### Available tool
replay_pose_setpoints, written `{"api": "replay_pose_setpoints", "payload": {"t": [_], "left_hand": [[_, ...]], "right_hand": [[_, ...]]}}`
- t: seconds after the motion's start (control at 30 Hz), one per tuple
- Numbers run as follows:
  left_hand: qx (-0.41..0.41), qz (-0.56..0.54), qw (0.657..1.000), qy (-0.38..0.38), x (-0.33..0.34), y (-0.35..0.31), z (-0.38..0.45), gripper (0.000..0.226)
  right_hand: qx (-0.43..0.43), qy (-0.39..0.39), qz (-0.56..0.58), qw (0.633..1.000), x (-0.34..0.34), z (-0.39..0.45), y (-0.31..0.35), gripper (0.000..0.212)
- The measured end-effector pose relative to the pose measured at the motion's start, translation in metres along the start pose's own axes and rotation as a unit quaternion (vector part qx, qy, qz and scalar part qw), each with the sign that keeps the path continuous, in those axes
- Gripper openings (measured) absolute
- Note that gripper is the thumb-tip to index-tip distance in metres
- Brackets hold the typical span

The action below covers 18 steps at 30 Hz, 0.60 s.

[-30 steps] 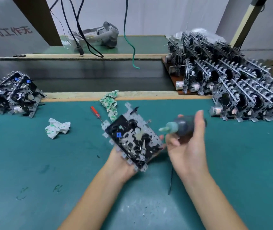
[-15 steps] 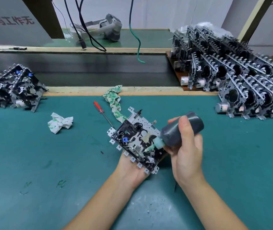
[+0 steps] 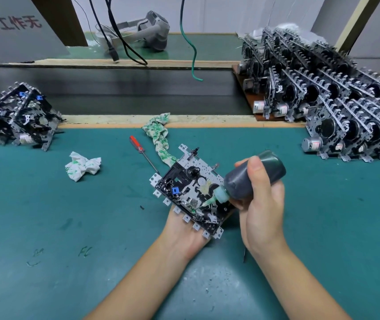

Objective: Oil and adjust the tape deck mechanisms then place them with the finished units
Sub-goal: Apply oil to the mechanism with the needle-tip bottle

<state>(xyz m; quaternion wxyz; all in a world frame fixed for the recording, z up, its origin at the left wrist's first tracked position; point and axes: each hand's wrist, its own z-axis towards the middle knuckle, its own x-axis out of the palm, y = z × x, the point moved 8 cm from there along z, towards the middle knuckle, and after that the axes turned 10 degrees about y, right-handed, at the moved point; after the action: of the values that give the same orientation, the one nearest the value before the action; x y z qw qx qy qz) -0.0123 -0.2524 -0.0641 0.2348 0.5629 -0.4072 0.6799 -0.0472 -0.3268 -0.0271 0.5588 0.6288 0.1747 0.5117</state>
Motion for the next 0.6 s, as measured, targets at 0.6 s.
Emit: {"api": "replay_pose_setpoints", "payload": {"t": [0.6], "left_hand": [[0.187, 0.747, 0.598, -0.223, 0.009, -0.070, -0.022, 0.020]], "right_hand": [[0.059, -0.081, 0.067, 0.993, -0.048, 0.024, 0.002, 0.042]]}}
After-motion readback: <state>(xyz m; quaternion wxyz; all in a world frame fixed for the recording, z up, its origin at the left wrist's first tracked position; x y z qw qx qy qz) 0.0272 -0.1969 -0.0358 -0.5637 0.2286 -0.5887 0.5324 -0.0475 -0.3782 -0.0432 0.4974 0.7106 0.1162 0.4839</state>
